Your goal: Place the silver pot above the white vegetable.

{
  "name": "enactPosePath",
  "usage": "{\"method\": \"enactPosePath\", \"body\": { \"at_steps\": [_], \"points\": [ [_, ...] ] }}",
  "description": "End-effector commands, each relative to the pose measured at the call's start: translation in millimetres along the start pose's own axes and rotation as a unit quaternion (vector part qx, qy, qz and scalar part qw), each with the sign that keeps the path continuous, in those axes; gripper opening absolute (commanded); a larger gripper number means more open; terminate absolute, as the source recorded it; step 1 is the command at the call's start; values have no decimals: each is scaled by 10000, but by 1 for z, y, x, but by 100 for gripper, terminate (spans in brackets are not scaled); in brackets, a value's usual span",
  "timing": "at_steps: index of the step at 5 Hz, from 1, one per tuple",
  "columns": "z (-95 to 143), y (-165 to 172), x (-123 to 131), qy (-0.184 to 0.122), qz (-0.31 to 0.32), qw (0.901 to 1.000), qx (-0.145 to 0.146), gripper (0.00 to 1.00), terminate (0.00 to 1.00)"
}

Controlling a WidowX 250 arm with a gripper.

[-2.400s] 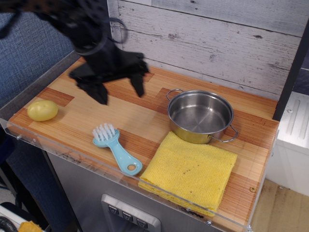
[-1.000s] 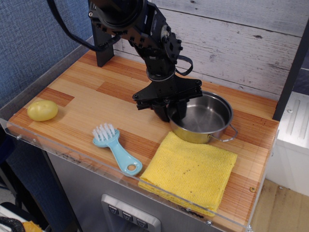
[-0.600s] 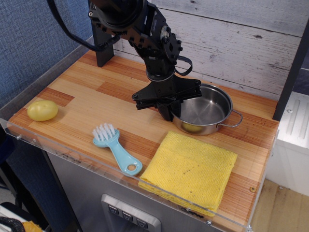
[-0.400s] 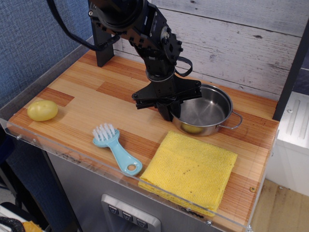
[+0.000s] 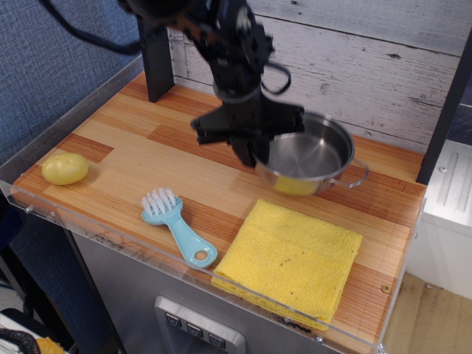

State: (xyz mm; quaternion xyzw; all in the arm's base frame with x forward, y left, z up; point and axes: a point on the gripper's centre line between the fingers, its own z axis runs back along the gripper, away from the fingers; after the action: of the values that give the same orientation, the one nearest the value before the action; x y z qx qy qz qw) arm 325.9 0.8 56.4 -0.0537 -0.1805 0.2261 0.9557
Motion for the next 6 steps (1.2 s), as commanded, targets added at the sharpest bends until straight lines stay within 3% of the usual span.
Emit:
{"method": "enactPosePath", "body": {
  "at_steps": [1, 2, 6],
  "points": [
    [79, 17, 24, -510, -295, 9976, -365, 0, 0],
    [97, 49, 38, -663, -235, 9973, -221, 0, 0],
    [63, 175, 110, -731, 728, 9931, 552, 0, 0]
  ]
}}
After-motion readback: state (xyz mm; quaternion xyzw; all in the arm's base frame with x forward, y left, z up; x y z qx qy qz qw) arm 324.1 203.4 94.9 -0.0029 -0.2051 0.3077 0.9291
